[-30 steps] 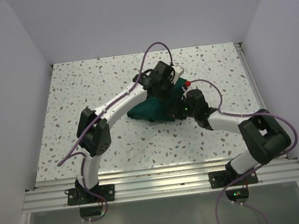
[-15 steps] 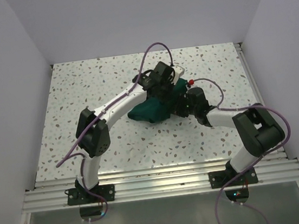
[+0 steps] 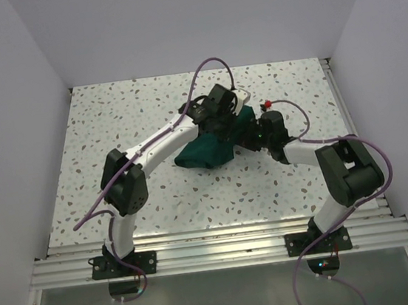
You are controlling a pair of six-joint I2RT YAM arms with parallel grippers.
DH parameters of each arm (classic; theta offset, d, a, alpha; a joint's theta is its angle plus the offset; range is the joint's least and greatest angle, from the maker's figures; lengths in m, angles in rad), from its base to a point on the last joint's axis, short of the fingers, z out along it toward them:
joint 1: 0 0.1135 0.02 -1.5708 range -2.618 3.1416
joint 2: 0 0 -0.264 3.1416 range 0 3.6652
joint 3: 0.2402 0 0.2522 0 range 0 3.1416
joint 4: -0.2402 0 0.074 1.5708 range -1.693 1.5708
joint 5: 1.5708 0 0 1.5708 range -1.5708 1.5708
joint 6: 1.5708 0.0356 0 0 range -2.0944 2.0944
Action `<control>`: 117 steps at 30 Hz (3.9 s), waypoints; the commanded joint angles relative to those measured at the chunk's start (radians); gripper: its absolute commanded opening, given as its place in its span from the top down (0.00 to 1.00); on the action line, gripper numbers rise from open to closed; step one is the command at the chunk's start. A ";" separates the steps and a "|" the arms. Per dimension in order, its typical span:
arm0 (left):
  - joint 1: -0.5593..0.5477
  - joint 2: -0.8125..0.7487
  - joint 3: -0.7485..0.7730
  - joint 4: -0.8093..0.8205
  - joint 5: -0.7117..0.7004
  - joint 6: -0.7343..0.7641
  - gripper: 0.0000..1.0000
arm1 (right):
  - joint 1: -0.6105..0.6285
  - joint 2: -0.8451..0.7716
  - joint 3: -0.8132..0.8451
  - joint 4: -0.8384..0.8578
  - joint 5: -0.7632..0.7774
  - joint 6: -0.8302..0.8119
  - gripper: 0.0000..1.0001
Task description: Prepare the surgical pack
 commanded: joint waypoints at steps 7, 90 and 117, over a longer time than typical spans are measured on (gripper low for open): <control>-0.013 -0.054 0.056 0.062 0.042 -0.024 1.00 | 0.042 -0.029 -0.006 0.090 -0.008 0.003 0.92; -0.016 -0.115 -0.019 0.094 0.045 -0.050 1.00 | 0.200 -0.048 -0.084 0.197 0.060 0.086 0.97; -0.040 -0.265 -0.324 0.350 0.087 -0.105 1.00 | 0.166 0.127 -0.193 0.570 0.039 0.162 1.00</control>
